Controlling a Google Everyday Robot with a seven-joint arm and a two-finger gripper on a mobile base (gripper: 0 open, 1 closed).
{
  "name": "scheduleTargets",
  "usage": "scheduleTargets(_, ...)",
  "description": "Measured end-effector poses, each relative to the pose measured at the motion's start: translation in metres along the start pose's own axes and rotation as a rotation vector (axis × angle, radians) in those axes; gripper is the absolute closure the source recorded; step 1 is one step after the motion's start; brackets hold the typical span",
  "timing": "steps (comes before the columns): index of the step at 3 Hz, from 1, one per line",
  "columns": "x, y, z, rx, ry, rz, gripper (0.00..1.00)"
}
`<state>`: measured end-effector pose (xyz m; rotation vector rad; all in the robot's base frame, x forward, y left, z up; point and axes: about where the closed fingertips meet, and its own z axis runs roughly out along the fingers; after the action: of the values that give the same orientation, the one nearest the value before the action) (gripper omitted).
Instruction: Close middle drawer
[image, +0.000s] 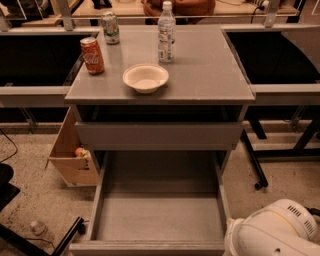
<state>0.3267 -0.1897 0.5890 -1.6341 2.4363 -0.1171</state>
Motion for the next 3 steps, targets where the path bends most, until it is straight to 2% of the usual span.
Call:
scheduleTargets(1,0.03,0.016,0.039,0.007,0.026,-0.032,0.47)
scheduleTargets(2,0.044,0.019,0.067,0.021,0.022,-0.064,0.71)
scheduleTargets(3,0.046,0.011,0.095,0.029,-0.01,-0.086,0.94)
